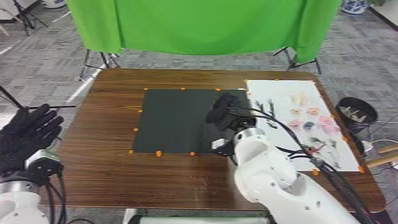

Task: Arrange flowers

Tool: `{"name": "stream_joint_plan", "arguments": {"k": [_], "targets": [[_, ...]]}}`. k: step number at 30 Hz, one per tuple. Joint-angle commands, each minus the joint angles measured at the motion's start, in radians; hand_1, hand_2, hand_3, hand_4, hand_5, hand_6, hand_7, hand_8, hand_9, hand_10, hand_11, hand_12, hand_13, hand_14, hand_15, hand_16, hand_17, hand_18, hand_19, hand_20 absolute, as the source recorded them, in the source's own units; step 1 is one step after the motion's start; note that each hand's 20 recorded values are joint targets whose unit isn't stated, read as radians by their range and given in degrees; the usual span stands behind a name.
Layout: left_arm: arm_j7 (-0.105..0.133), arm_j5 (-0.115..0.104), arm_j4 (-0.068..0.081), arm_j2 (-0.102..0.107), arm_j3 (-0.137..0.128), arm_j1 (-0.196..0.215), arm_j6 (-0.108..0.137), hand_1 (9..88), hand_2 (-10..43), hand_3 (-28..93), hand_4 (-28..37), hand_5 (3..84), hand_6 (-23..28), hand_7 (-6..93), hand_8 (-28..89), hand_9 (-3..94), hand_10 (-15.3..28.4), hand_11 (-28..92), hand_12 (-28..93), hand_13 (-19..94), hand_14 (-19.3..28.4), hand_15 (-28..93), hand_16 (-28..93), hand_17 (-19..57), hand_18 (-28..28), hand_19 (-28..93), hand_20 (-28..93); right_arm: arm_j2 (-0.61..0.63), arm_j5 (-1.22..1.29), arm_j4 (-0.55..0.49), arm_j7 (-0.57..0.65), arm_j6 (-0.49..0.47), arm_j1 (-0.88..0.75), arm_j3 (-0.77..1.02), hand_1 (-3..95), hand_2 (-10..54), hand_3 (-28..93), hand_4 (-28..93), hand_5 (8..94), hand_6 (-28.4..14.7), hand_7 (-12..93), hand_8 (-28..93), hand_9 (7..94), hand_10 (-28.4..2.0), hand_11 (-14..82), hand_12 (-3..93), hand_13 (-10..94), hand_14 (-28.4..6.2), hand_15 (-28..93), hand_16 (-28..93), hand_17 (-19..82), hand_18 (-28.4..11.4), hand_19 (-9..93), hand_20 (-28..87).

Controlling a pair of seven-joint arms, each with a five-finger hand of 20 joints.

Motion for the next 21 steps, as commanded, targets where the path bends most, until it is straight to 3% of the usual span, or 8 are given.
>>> {"name": "stream_joint_plan", "arguments": {"k": [1,8,14,21], "targets": [[-0.004,-0.004,0.002,0.017,0.018,-0.019,0.002,27.2,15.3,69,-28.3,48.1,11.1,11.4,-8,39.2,17.2,22,9,27,17.4,38,-11,-5.9,14.7,43,3,-0.152,0.051,0.15,0.026,-0.019,0.171,-0.16,42.0,-9.5,83,-3,82.0,-3.1,46,11,93.4,-9.2,17.0,47.0,81,-10.8,52,42,47,-22.4,93,39],[0.013,-0.018,0.001,0.036,0.045,-0.034,0.024,27.2,15.3,69,-28.3,48.1,11.0,11.5,-8,39.4,17.0,21,8,28,17.3,38,-11,-5.7,14.5,43,3,-0.248,0.093,0.272,0.049,-0.036,0.242,-0.24,42.0,-9.5,84,-3,81.8,-3.1,46,11,93.4,-9.2,17.4,47.1,80,-11.4,53,41,47,-22.6,93,39],[-0.011,-0.006,0.004,0.047,0.066,-0.056,0.023,27.3,15.4,70,-28.3,48.2,10.9,11.5,-8,39.4,17.0,21,9,28,17.2,38,-11,-5.8,14.5,43,3,-0.275,0.056,0.314,0.034,-0.064,0.258,-0.31,42.1,-9.5,83,-4,81.2,-3.1,47,10,92.7,-9.3,18.4,47.2,80,-11.6,54,40,47,-22.7,93,39],[-0.041,0.008,0.019,0.054,0.108,-0.107,0.016,27.5,15.4,69,-28.3,48.2,10.8,11.6,-8,39.4,17.0,21,9,28,17.1,38,-11,-5.8,14.5,43,3,-0.318,0.006,0.355,0.034,-0.087,0.24,-0.327,42.1,-9.5,83,-4,80.6,-2.9,48,10,92.4,-9.4,19.1,46.7,79,-11.7,55,39,47,-22.7,93,39]]}}
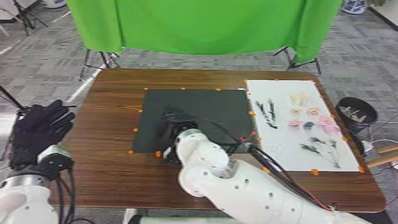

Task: Arrange flowers

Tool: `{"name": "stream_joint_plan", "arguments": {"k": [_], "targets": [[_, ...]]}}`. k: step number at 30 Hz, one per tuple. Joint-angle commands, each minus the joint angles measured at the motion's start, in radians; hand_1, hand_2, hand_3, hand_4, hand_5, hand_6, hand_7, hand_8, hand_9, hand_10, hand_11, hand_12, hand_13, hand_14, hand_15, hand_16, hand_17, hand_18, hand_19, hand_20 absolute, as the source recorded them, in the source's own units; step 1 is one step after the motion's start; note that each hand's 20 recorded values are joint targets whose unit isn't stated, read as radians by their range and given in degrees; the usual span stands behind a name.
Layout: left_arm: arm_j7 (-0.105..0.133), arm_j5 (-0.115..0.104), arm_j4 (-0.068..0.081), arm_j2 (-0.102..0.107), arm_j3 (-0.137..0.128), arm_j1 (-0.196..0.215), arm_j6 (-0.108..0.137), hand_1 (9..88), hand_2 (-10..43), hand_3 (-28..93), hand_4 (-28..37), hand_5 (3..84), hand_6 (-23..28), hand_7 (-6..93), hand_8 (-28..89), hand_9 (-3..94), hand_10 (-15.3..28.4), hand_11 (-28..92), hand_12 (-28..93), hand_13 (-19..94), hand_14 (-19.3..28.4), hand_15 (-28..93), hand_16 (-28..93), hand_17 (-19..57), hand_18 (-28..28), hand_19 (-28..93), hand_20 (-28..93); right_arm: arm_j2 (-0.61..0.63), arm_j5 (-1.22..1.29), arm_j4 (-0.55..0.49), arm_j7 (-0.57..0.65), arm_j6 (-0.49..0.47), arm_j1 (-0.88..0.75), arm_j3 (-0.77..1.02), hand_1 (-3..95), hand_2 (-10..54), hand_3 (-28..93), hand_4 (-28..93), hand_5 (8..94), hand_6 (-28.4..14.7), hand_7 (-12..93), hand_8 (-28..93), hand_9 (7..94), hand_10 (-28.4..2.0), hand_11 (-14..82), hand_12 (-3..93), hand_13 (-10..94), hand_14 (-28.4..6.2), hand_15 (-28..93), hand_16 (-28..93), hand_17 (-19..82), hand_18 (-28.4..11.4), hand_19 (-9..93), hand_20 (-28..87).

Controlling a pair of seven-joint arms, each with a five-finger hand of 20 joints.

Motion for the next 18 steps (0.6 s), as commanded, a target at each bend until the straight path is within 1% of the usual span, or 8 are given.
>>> {"name": "stream_joint_plan", "arguments": {"k": [1,2,4,6,9,15,17,18], "targets": [[-0.039,0.014,0.015,0.005,0.041,-0.051,0.0,27.5,15.4,69,-28.3,48.2,10.8,11.6,-8,39.4,16.9,21,9,28,17.1,38,-11,-5.8,14.5,43,3,-0.056,-0.07,0.039,-0.007,-0.034,-0.02,-0.021,42.1,-9.5,83,-4,80.7,-2.9,48,10,92.4,-9.4,19.1,46.7,79,-11.7,55,39,47,-22.7,93,39],[-0.035,0.011,0.014,0.005,0.044,-0.051,0.0,27.5,15.4,69,-28.3,48.2,10.8,11.7,-8,39.4,16.9,21,9,28,17.0,38,-11,-5.8,14.5,43,3,-0.06,-0.082,0.048,-0.009,-0.041,-0.021,-0.024,42.2,-9.5,83,-4,80.6,-2.9,48,10,92.3,-9.4,19.2,46.7,79,-11.7,55,39,47,-22.8,93,39],[-0.044,0.016,0.019,0.004,0.053,-0.063,-0.004,27.5,15.4,69,-28.3,48.2,10.8,11.7,-8,39.4,16.9,21,9,28,17.1,38,-11,-5.8,14.5,43,3,-0.065,-0.09,0.062,-0.005,-0.054,-0.028,-0.02,42.3,-9.5,83,-4,80.5,-2.8,48,9,92.3,-9.5,19.5,46.5,79,-11.8,56,38,47,-22.7,93,39],[-0.052,0.017,0.021,0.003,0.06,-0.071,0.001,27.5,15.4,70,-28.3,48.2,10.8,11.7,-8,39.4,16.9,21,9,28,17.0,38,-11,-5.8,14.5,43,3,-0.062,-0.126,0.064,-0.032,-0.125,-0.046,-0.006,42.7,-9.5,82,-5,80.1,-2.7,48,9,91.9,-9.5,19.8,46.8,79,-11.7,56,38,47,-22.7,93,39],[-0.041,0.014,0.022,0.005,0.064,-0.072,0.002,27.5,15.4,69,-28.3,48.2,10.8,11.7,-8,39.4,17.0,21,9,28,17.0,38,-11,-5.8,14.6,43,3,-0.064,-0.135,0.072,-0.03,-0.136,-0.054,-0.007,43.2,-9.5,82,-6,79.3,-2.9,49,9,91.0,-9.4,19.6,47.0,78,-11.7,56,38,46,-22.4,93,38],[-0.044,0.017,0.027,0.003,0.077,-0.087,-0.004,27.5,15.5,69,-28.3,48.2,10.9,11.6,-8,39.4,17.0,21,9,28,17.1,38,-11,-5.8,14.6,43,3,-0.088,-0.139,0.089,-0.003,-0.184,-0.085,0.029,43.6,-9.5,81,-7,78.7,-2.6,50,8,90.7,-9.5,19.6,46.9,78,-12.0,56,38,45,-22.3,93,37],[-0.042,0.014,0.026,0.002,0.076,-0.087,-0.002,27.5,15.5,69,-28.3,48.3,10.9,11.6,-8,39.3,17.0,21,9,28,17.1,38,-11,-5.8,14.6,43,3,-0.097,-0.126,0.088,0.01,-0.219,-0.093,0.047,45.9,-9.5,80,-12,77.9,-1.7,49,8,90.2,-9.7,20.4,46.6,77,-12.1,57,35,45,-22.3,93,36],[-0.042,0.014,0.028,0.003,0.078,-0.09,-0.002,27.5,15.5,69,-28.3,48.3,10.9,11.6,-8,39.4,17.0,21,9,28,17.1,38,-11,-5.8,14.6,43,3,-0.092,-0.138,0.09,0.008,-0.204,-0.092,0.039,47.4,-9.5,78,-15,77.4,-1.5,49,8,90.0,-9.6,20.2,46.6,77,-12.1,57,34,45,-22.3,93,36]]}}
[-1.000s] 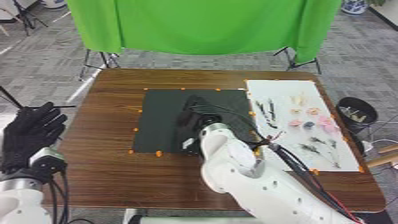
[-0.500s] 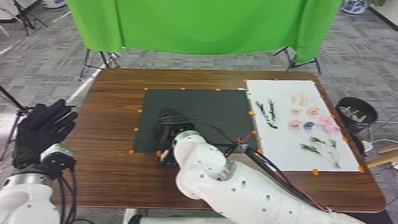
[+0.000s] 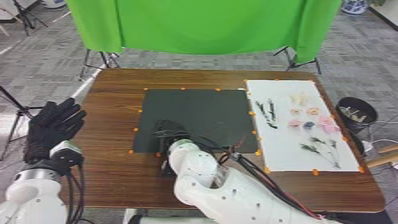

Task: Arrange flowers

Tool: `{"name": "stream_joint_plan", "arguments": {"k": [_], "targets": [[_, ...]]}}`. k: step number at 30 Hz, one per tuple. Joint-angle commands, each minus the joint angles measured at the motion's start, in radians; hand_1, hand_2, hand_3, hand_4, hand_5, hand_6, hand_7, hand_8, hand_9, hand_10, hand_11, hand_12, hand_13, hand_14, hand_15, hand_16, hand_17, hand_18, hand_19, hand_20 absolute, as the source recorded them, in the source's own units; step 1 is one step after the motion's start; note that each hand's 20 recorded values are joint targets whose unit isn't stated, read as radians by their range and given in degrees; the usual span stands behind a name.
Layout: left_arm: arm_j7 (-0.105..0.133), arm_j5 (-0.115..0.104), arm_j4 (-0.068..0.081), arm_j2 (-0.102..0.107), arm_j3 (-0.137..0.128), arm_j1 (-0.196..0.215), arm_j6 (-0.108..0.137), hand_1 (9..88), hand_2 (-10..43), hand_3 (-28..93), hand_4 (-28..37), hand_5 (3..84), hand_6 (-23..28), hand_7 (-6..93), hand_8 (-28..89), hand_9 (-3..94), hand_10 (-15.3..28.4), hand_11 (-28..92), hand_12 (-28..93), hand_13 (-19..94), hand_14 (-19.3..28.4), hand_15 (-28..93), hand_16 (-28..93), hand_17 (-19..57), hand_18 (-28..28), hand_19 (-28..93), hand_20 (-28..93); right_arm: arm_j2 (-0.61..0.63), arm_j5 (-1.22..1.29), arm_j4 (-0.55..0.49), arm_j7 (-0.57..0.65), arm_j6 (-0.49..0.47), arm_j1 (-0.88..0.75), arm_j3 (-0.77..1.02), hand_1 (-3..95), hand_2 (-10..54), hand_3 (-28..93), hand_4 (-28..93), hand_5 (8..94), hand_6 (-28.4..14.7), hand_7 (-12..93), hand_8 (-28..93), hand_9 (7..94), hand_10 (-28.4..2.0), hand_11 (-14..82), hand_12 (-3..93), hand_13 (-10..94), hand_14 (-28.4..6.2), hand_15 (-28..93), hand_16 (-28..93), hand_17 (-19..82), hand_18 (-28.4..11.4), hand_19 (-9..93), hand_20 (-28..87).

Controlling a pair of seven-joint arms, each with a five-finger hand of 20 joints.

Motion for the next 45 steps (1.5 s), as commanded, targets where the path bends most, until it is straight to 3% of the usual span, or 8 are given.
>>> {"name": "stream_joint_plan", "arguments": {"k": [1,8,18,24,28,31,40,45], "targets": [[-0.01,0.008,0.004,-0.002,0.004,-0.007,-0.003,27.5,15.5,69,-28.3,48.3,11.0,11.6,-8,39.3,17.0,21,9,28,17.1,38,-11,-5.8,14.6,43,3,-0.03,-0.01,0.02,0.033,-0.045,-0.034,0.031,48.4,-9.5,76,-16,76.9,-1.2,49,9,90.0,-9.5,19.9,46.7,77,-12.0,57,34,45,-22.3,93,36],[-0.017,0.015,0.003,-0.007,0.001,-0.004,0.005,27.5,15.5,69,-28.3,48.2,11.0,11.8,-8,39.2,17.0,22,9,27,17.2,38,-11,-5.9,14.5,43,3,-0.03,-0.017,0.019,0.069,-0.027,-0.03,0.03,47.2,-9.5,75,-21,75.9,-1.0,47,12,88.8,-9.5,19.9,46.8,76,-12.2,57,33,45,-22.3,93,34],[-0.015,0.01,0.003,-0.006,-0.002,0.005,0.004,27.8,16.7,70,-28.3,48.5,11.1,13.1,-8,39.3,16.9,22,9,27,17.5,40,-11,-6.4,15.6,44,4,-0.03,0.028,-0.007,0.145,0.058,-0.011,0.028,43.4,-9.5,70,-26,76.6,-1.6,43,14,84.8,-12.9,33.7,29.5,76,-13.3,57,31,44,-23.8,93,35],[-0.012,0.003,0.005,-0.007,-0.005,0.006,0.001,27.5,16.3,70,-28.3,48.4,11.2,13.1,-8,39.2,17.0,22,9,27,17.5,40,-11,-6.5,15.8,44,4,-0.031,0.053,-0.037,0.131,0.037,-0.011,0.029,38.5,-9.5,72,-26,76.8,-1.9,41,13,84.4,-13.6,34.1,28.4,76,-13.7,57,31,44,-24.4,93,35],[-0.013,0.002,0.006,-0.006,0.002,0.0,-0.001,27.4,16.2,70,-28.3,48.4,11.2,13.2,-8,39.1,17.0,22,9,27,17.5,40,-11,-6.5,15.9,44,4,-0.034,0.061,-0.052,0.136,0.022,-0.008,0.027,34.4,-9.5,76,-27,77.0,-2.1,39,7,84.0,-13.8,33.7,28.1,75,-14.1,57,31,43,-24.7,93,35],[-0.013,0.004,0.011,-0.008,0.01,-0.008,0.002,27.4,16.1,70,-28.3,48.4,11.1,13.3,-8,39.1,17.0,22,9,27,17.5,40,-11,-6.5,16.0,44,5,-0.037,0.037,-0.051,0.153,0.019,-0.006,0.022,32.4,-9.5,76,-27,77.3,-2.3,40,-10,83.8,-14.4,33.2,27.6,75,-14.4,57,30,43,-25.1,93,34],[-0.008,0.005,0.005,-0.013,0.0,0.01,0.001,27.4,15.9,70,-28.3,48.3,11.2,13.2,-8,38.8,17.0,22,9,27,17.6,40,-10,-6.5,16.0,44,5,-0.022,0.03,-0.055,0.195,0.009,0.005,0.016,32.5,-9.5,75,-25,77.9,-3.2,38,-10,83.6,-15.5,32.1,27.1,74,-15.2,57,30,43,-25.7,93,33],[-0.005,0.001,0.006,-0.017,0.0,0.014,-0.001,27.4,15.9,70,-28.3,48.3,11.2,13.4,-8,38.8,17.0,22,9,27,17.6,40,-10,-6.5,16.0,44,5,-0.017,0.007,-0.061,0.184,-0.005,0.011,0.009,40.7,-9.5,72,-24,77.2,-3.7,35,14,83.6,-15.4,32.0,27.0,74,-15.1,57,29,43,-25.8,93,33]]}}
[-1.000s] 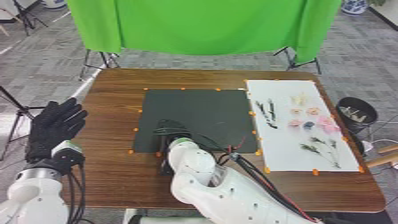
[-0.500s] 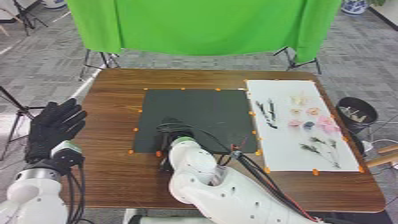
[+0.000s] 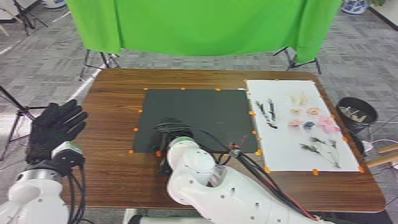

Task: Arrange flowers

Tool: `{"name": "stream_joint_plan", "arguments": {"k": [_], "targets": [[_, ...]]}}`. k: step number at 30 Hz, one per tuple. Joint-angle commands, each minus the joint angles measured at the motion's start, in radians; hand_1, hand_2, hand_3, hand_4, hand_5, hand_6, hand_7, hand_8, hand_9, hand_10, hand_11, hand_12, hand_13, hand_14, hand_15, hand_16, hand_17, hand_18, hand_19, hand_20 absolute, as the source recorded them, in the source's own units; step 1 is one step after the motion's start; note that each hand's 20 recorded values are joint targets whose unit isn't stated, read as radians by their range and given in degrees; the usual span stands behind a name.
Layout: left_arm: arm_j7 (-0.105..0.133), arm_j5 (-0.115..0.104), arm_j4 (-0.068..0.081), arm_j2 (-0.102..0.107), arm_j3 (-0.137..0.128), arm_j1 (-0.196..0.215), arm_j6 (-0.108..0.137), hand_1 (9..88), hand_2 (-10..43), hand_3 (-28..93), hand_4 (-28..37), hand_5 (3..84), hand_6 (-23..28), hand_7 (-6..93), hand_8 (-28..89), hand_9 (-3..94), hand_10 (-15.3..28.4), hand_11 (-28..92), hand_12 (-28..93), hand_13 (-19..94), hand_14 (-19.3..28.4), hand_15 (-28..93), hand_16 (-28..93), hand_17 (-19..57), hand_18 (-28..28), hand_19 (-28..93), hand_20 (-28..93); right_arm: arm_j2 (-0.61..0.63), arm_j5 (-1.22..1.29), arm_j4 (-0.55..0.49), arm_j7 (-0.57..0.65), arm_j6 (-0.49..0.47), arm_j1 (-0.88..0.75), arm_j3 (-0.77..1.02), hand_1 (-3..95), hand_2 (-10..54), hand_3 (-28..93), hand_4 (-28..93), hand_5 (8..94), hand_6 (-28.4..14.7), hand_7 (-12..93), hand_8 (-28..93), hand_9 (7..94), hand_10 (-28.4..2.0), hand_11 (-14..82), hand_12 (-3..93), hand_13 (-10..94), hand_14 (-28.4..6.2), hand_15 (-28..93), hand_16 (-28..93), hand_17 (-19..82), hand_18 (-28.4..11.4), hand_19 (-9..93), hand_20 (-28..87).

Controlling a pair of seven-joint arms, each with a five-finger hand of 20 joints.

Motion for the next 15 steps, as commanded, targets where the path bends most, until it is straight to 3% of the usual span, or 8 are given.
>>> {"name": "stream_joint_plan", "arguments": {"k": [1,5,7,9,13,15], "targets": [[0.006,-0.008,-0.002,-0.014,-0.007,0.021,-0.002,27.4,15.9,70,-28.3,48.3,11.2,13.4,-8,38.8,17.1,22,9,27,17.6,40,-10,-6.6,16.0,44,5,0.017,-0.039,-0.028,-0.004,-0.006,0.016,-0.014,41.5,-9.5,72,-24,77.1,-3.6,35,15,83.4,-15.3,32.1,27.1,74,-14.9,57,29,43,-25.8,93,33],[0.025,-0.018,-0.005,-0.017,-0.018,0.036,-0.006,27.4,15.9,70,-28.3,48.3,11.2,13.4,-8,38.7,17.1,23,10,27,17.6,40,-10,-6.6,16.0,44,5,0.051,-0.053,-0.086,-0.054,0.067,0.022,-0.031,41.4,-9.5,72,-23,75.6,-3.7,35,17,82.5,-15.2,32.4,27.2,74,-15.0,57,29,43,-25.9,93,33],[0.031,-0.023,-0.009,-0.021,-0.027,0.05,-0.002,27.5,15.9,70,-28.3,48.3,11.2,13.4,-8,38.7,17.1,23,10,27,17.6,40,-10,-6.6,16.0,44,5,0.069,-0.047,-0.121,-0.101,0.091,0.014,-0.029,37.0,-9.5,75,-21,74.9,-3.9,35,15,82.1,-15.6,32.7,27.2,73,-15.1,58,29,43,-26.0,93,33],[0.034,-0.029,-0.009,-0.023,-0.032,0.054,-0.002,27.5,15.9,70,-28.3,48.3,11.2,13.4,-8,38.7,17.1,23,10,27,17.6,40,-10,-6.6,16.1,44,5,0.081,-0.04,-0.149,-0.115,0.119,0.017,-0.033,31.7,-6.3,77,-18,74.3,-4.4,35,2,82.0,-15.9,33.0,27.0,73,-15.5,58,29,43,-25.9,93,33],[0.036,-0.028,-0.008,-0.019,-0.032,0.047,-0.007,27.5,15.9,70,-28.3,48.2,11.2,13.6,-8,38.8,17.1,23,10,27,17.6,40,-10,-6.6,16.1,44,5,0.092,0.048,-0.199,-0.203,0.051,0.0,0.012,29.0,0.8,79,-17,73.1,-5.2,31,-10,81.2,-16.7,33.6,27.4,72,-16.3,59,29,42,-25.7,93,34],[0.035,-0.026,-0.007,-0.011,-0.025,0.035,-0.007,27.5,15.9,70,-28.3,48.2,11.3,13.5,-8,38.7,17.1,23,10,27,17.6,40,-10,-6.6,16.1,44,5,0.077,0.126,-0.209,-0.234,-0.041,-0.023,0.064,27.9,5.2,80,-16,70.2,-5.3,26,-11,80.2,-17.2,33.8,27.8,70,-16.6,60,30,41,-25.3,93,34]]}}
